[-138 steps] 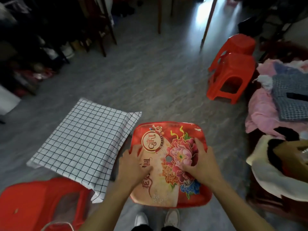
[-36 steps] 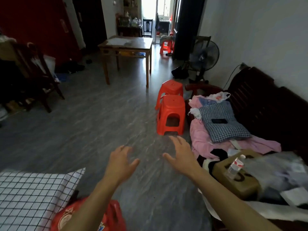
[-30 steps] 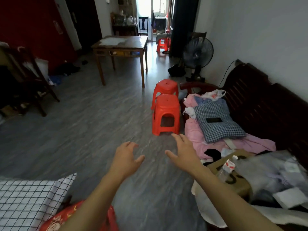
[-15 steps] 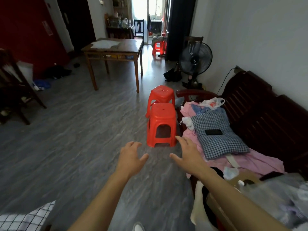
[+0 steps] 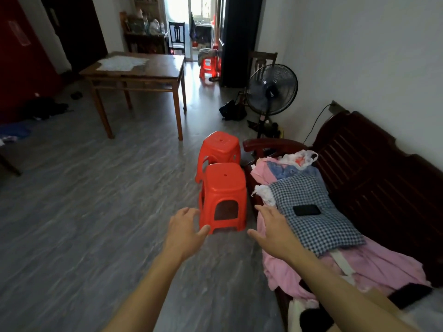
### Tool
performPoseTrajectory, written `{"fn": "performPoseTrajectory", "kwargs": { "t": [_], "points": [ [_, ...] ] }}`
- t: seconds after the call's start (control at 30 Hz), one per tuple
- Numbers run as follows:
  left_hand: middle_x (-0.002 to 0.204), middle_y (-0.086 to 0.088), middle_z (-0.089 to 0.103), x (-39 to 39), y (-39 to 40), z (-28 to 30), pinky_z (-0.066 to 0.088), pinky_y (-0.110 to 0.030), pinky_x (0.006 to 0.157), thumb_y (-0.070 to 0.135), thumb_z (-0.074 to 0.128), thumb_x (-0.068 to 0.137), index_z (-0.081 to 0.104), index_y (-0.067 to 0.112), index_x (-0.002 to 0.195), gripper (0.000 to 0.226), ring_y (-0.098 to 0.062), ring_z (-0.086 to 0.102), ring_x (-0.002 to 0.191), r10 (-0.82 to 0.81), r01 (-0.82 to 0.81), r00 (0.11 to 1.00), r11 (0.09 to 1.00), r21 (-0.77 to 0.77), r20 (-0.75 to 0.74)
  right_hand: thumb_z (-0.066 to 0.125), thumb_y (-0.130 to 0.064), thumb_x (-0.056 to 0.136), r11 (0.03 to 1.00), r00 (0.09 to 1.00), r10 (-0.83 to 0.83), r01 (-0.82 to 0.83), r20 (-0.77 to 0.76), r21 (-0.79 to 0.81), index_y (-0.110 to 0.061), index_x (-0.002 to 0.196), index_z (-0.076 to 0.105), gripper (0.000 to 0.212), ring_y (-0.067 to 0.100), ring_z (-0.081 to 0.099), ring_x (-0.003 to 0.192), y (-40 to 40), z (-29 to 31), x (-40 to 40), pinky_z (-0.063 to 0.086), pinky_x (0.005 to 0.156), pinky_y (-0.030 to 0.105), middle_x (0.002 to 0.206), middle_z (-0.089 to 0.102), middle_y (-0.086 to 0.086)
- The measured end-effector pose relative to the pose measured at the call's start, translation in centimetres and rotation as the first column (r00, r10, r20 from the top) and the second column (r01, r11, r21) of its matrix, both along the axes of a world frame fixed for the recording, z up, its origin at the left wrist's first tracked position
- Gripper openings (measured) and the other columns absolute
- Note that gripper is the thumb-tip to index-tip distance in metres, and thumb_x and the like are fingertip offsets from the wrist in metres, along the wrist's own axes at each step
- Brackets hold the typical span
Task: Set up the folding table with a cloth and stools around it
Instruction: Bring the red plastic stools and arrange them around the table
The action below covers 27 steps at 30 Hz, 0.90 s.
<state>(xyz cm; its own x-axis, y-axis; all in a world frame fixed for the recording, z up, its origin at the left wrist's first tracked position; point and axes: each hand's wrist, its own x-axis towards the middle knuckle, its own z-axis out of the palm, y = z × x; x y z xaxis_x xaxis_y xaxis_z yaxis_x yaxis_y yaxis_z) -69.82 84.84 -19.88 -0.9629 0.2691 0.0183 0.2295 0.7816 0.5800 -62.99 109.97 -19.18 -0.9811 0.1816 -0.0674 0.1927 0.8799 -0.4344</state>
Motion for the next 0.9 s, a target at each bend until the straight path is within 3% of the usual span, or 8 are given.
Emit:
{"fn": "performPoseTrajectory", "kwargs": {
  "t": [0.1,0.23,0.37,0.6,0.9],
  "points": [
    [0.128,-0.012,0.059,-4.2,1.3,-1.0,0.037,-0.036,0.106,0.057,0.052,0.068,0.063,0.015,0.12,0.068,-0.027,0.052,0.123,0.016,-0.016,1.0,1.0,-0.016,0.018,0.062,-0.051,0.085,1.0,1.0,-0.007,0.008,0.007,-0.022,-0.024,0.149,0.029,0.077,0.029,0.028,0.141,1.5,-1.4,-4.6,0.03,0.114,0.045,0.153,0.031,0.012],
    [0.127,-0.008,0.059,-9.8,4.4,-2.3,0.036,-0.033,0.104,0.068,0.035,0.059,0.063,0.016,0.12,0.084,-0.024,0.053,0.12,0.006,-0.004,1.0,0.998,-0.063,0.03,0.062,-0.051,0.085,0.998,1.0,0.004,-0.003,0.019,-0.065,-0.024,0.15,0.028,0.078,0.029,0.028,0.141,4.4,-3.3,-11.5,0.03,0.114,0.045,0.154,0.029,0.01],
    [0.124,-0.008,0.061,-15.9,8.0,-2.5,0.037,-0.032,0.102,0.068,0.035,0.059,0.064,0.015,0.118,0.084,-0.024,0.055,0.117,0.019,-0.015,0.999,0.996,-0.086,0.044,0.062,-0.05,0.084,0.992,0.998,0.004,0.004,0.066,-0.124,-0.023,0.149,0.028,0.079,0.031,0.028,0.14,8.6,-4.4,-18.3,0.032,0.112,0.049,0.153,0.029,0.012],
    [0.125,-0.007,0.06,-26.1,12.7,-2.8,0.04,-0.034,0.102,0.069,0.037,0.062,0.062,0.016,0.12,0.083,-0.024,0.055,0.117,0.057,-0.047,0.995,0.993,-0.106,0.088,0.06,-0.053,0.084,0.998,0.995,0.009,-0.004,0.098,-0.057,-0.023,0.149,0.028,0.079,0.03,0.03,0.139,14.8,-4.3,-28.3,0.034,0.112,0.048,0.151,0.033,0.011],
    [0.128,-0.005,0.058,-38.4,16.2,-6.3,0.041,-0.036,0.102,0.068,0.036,0.061,0.06,0.018,0.123,0.083,-0.024,0.054,0.117,0.03,-0.02,0.981,0.998,-0.052,0.189,0.056,-0.058,0.082,1.0,0.985,0.006,-0.001,0.173,-0.026,-0.027,0.149,0.025,0.08,0.028,0.027,0.14,16.3,-7.2,-39.9,0.034,0.11,0.052,0.154,0.029,0.007]
  ]
}}
